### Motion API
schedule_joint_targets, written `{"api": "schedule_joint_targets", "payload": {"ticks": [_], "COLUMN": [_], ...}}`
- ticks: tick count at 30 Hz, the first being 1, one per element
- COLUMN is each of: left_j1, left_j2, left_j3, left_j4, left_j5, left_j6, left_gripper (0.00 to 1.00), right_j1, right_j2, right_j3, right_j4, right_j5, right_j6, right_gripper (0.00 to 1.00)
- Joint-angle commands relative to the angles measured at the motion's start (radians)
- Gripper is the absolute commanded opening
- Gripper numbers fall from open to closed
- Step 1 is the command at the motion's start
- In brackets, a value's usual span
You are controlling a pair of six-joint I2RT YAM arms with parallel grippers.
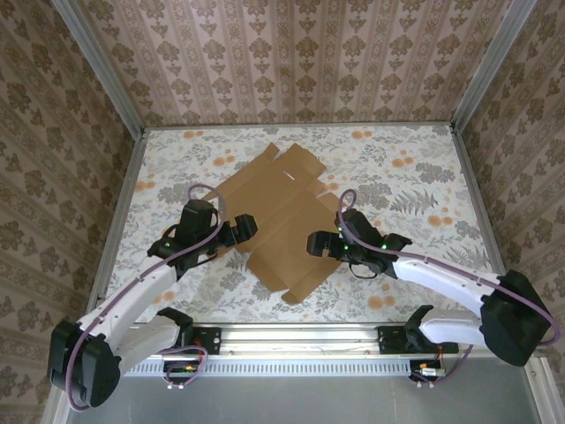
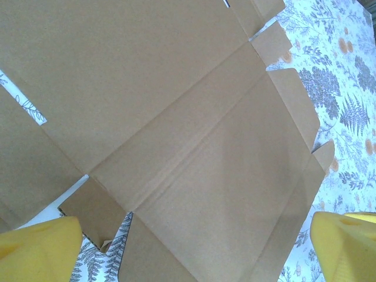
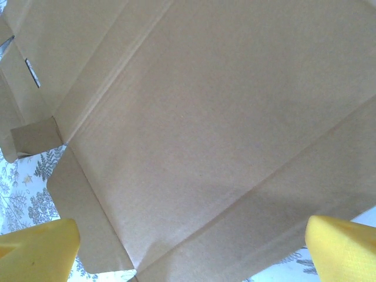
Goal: Fold the paper box
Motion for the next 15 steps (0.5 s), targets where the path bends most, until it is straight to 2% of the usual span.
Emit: {"api": "schedule_joint_targets", "payload": {"ticks": [1,6,12,15], "left_j1": [-0.009,-0.036,-0.162,-0.202], "left_j2": [-0.013,0.048,0.147,0.221], "left_j3": [-0.013,0.021,0.096,0.101], "left_j4": [-0.013,0.026,0.008,0.064], "left_j5": [-0.008,0.030,-0.051,-0.039], "left_j6": [-0.047,-0.120,-0.173,-0.204], "left_gripper": [1.00,1.00,1.00,1.00], "right_j1": [-0.010,-0.110,-0.246,-0.270], "right_j2": [-0.031,-0.017,0.059,0.106], "right_j3": [0.032,0.094,0.116,0.135], "right_j4": [-0.137,-0.207,-0.179,-0.180], "right_j5": [0.053,-0.013,-0.104,-0.107], "right_j6": [-0.085,-0.164,-0.226,-0.255], "right_gripper": [1.00,1.00,1.00,1.00]}}
